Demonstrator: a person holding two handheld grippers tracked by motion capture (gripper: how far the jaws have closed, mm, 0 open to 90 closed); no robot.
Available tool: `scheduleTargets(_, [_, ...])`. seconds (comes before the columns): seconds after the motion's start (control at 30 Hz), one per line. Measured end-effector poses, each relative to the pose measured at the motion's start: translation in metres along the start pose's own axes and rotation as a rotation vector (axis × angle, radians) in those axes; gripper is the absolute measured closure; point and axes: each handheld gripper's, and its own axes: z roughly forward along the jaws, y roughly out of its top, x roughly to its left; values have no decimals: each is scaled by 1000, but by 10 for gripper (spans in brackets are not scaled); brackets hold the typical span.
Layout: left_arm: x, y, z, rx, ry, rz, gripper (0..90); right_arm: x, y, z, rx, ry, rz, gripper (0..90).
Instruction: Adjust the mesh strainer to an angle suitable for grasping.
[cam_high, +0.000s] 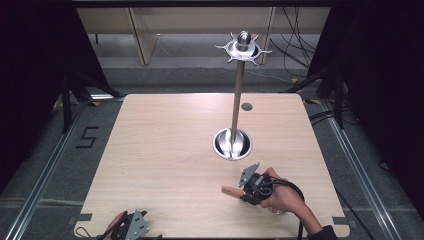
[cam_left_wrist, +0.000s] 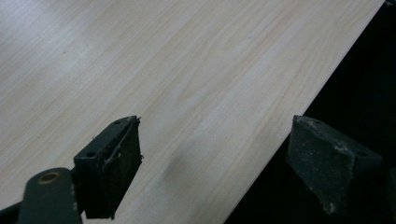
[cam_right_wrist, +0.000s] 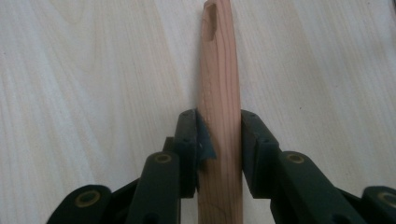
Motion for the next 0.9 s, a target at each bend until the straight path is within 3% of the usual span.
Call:
scheduleTargets(0.1, [0, 0, 0, -3, 4, 0, 167, 0, 1, -3, -20, -20, 30, 713])
scheduleTargets(0.17, [0, 0, -1, -6, -1, 0, 167, -5, 1, -9, -75, -36, -1, 714])
scheduleTargets(0.2, [0, 0, 0, -3, 3, 0, 167, -4, 0, -13, -79, -28, 41, 714])
scheduleTargets(0.3, [0, 0, -1, -6, 0, 1, 167, -7, 0, -17, -116, -46, 48, 714])
scheduleTargets(0.4, [0, 0, -1, -6, 4, -3, 167, -10, -3, -25, -180, -56, 80, 714])
scheduleTargets(0.47, [0, 0, -1, -6, 3, -3, 167, -12, -5, -31, -202, -66, 124, 714])
scheduleTargets(0.5, [0, 1, -1, -6, 3, -2, 167, -12, -5, -31, -202, -66, 124, 714])
scheduleTargets(0.57, [0, 0, -1, -6, 3, -1, 167, -16, -8, -39, -264, -47, 143, 714])
scheduleTargets(0.63, [0, 0, -1, -4, 5, -1, 167, -16, -10, -43, -260, -43, 171, 714])
scheduleTargets(0.73, [0, 0, -1, -6, 4, 2, 167, -20, -14, -52, -333, -9, 175, 714])
scheduleTargets(0.8, [0, 0, -1, -5, 5, 2, 167, -21, -15, -53, -340, -13, 180, 714])
scheduleTargets(0.9, [0, 0, -1, -7, 5, 1, 167, -21, -15, -57, -385, 21, 197, 714])
